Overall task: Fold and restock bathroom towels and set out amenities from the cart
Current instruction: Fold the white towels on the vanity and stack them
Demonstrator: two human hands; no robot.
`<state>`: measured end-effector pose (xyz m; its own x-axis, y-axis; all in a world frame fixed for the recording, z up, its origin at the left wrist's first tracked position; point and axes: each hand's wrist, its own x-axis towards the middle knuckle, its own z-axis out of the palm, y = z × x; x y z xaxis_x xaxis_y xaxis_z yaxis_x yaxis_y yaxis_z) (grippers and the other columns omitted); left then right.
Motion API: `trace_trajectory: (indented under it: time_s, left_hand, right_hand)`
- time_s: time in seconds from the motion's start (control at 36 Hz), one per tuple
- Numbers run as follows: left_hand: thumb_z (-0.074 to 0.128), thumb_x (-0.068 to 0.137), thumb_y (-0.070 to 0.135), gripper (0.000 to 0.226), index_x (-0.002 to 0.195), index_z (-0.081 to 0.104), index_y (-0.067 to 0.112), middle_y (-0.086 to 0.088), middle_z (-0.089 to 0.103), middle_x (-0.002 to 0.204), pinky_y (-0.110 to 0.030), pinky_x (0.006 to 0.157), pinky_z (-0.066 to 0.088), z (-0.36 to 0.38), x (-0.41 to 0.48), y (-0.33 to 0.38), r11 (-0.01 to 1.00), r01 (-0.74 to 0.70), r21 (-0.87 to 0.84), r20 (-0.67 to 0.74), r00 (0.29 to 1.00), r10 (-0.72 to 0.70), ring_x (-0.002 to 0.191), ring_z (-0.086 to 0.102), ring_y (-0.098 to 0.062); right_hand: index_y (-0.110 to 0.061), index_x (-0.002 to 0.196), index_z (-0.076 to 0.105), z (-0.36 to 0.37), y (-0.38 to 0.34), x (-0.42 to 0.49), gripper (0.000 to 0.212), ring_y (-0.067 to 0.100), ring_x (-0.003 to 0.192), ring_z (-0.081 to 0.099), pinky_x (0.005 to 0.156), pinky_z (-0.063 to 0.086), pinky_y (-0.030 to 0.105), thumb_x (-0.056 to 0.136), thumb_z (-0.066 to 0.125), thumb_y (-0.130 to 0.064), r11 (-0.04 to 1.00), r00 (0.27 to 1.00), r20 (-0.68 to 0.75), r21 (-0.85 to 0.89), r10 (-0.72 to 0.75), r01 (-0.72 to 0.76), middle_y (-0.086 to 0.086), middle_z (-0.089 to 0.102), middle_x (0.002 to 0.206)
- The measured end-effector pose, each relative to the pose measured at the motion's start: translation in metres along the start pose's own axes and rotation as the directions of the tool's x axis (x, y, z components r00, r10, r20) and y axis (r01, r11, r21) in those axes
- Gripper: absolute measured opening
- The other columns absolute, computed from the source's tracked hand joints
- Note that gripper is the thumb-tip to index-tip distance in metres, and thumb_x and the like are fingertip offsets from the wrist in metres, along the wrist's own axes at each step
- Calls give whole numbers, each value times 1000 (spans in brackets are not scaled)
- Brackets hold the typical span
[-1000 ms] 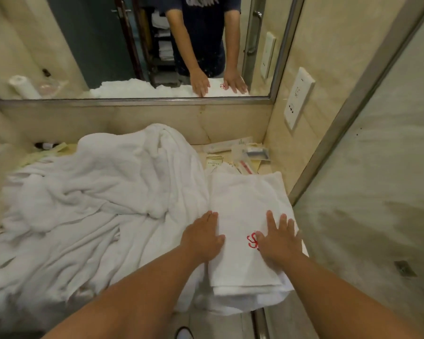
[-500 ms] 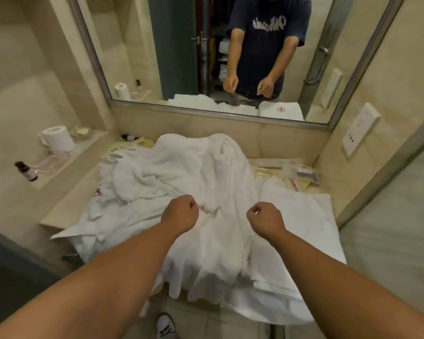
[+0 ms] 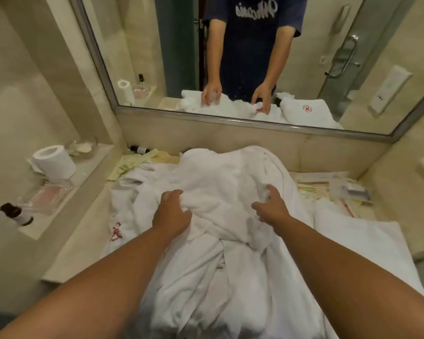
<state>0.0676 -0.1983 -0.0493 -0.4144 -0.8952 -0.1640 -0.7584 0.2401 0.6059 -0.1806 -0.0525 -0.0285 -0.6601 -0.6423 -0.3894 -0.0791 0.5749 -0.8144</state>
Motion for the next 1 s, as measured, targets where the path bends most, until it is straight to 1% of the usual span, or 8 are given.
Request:
trace_trajectory:
  time_s: [0.17,0.42,0.53,0.61,0.72,0.83,0.92,1.0]
  left_hand:
    - [84,60,69,114,152,25,37,-4,24,157,-47,112,40,-12,52,-8,975,-81,205,229,973,33,140,33,-33]
    - [85,57,42,66,102,38,34,-1,21,127,-43,86,52,18,42,-1,881,-282,379,452,887,90,113,32,-30]
    - [69,82,26,42,115,43,24,-3,40,120,-36,74,44,9,43,0,833,-359,420,321,918,234,103,53,-30]
    - [59,84,15,15,81,46,22,5,45,90,-31,62,34,-7,40,1,824,-355,442,201,934,295,84,59,-26]
    - [50,75,19,10,65,48,15,2,55,72,-30,55,30,-22,32,12,927,-207,313,4,976,216,72,58,-26]
    - [35,71,27,40,90,69,16,-3,65,84,-34,63,39,-45,22,43,987,-140,83,-230,961,156,81,57,-32]
    - [36,70,25,25,71,59,17,-4,61,73,-35,59,35,-67,6,68,979,-167,-116,-330,936,120,78,56,-35]
    - [39,70,25,17,63,42,11,-7,48,60,-39,54,35,-87,-14,89,947,-233,-223,-420,899,122,62,45,-31]
  right_hand:
    - [-29,163,11,19,-19,27,93,34,126,48,87,52,39,91,69,-24,993,982,-182,-99,51,-70,8,16,160]
    - [-26,138,44,29,-17,37,57,16,82,55,91,56,41,89,71,-21,989,965,-262,-134,22,-59,9,37,138]
    - [-23,135,43,30,-23,36,57,21,99,56,89,51,35,87,72,-19,991,972,-232,-136,-30,-2,9,49,134]
    - [-25,130,43,35,-30,28,59,21,100,57,81,48,31,82,76,-17,986,981,-163,-146,-106,82,7,52,123]
    - [-29,121,53,47,-39,11,53,18,85,59,72,54,30,78,83,-24,962,980,105,-198,-168,186,3,58,105]
    - [-29,123,62,63,-50,-8,58,13,89,59,79,51,27,73,90,-38,897,907,359,-292,-220,333,-3,59,109]
    - [-27,129,61,70,-55,-20,67,19,106,59,93,53,35,71,86,-50,817,891,348,-394,-292,421,-3,59,119]
    - [-24,111,65,66,-57,-28,35,27,101,64,82,55,36,80,73,-40,757,892,239,-471,-385,453,1,64,106]
